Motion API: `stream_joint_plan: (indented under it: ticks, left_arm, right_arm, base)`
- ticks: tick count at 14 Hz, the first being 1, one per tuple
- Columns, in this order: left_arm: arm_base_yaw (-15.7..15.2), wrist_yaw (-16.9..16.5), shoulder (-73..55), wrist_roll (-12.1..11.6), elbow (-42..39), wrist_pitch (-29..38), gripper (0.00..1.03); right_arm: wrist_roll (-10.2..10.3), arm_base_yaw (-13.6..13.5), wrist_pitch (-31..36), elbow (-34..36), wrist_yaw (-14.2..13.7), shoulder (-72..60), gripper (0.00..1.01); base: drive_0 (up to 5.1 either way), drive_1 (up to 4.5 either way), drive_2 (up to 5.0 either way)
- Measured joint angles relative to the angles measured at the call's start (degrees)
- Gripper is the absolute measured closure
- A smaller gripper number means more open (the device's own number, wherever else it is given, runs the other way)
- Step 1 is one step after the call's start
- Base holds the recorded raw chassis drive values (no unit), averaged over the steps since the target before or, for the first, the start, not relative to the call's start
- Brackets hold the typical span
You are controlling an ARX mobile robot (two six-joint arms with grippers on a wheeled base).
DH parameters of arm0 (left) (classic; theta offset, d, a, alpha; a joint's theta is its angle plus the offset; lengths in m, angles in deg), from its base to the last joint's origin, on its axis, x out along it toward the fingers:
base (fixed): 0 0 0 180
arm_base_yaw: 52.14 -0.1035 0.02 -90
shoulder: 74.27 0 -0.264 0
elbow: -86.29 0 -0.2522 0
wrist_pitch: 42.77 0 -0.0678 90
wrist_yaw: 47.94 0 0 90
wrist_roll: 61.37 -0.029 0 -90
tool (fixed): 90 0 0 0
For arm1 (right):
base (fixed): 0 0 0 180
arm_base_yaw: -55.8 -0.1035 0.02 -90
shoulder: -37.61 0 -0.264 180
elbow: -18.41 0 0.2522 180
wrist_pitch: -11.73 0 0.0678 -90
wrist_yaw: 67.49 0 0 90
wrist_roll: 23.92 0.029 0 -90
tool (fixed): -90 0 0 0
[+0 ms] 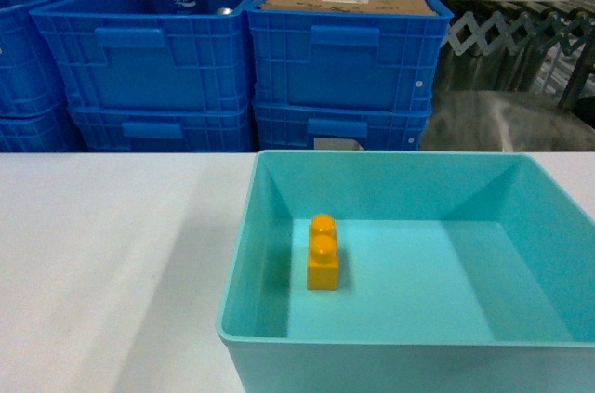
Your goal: Pick red block from blue box to shelf
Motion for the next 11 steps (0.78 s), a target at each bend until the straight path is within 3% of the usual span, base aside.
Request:
stream_joint_plan:
  ticks: [5, 11]
  left_arm:
    - [0.0, 0.02, 0.0, 0.02, 0.0, 0.04, 0.05]
    - [-0.04, 0.02, 0.0, 0.02, 0.0, 0.04, 0.05]
  right_arm:
    - [0.0, 0.0, 0.13, 0.0, -0.02, 0.0, 0.72]
    - [0.0, 0.0, 0.11, 0.0, -0.02, 0.0, 0.72]
  base:
    - [0.0, 0.0, 0.0]
    - [-1.7, -1.73, -1.7]
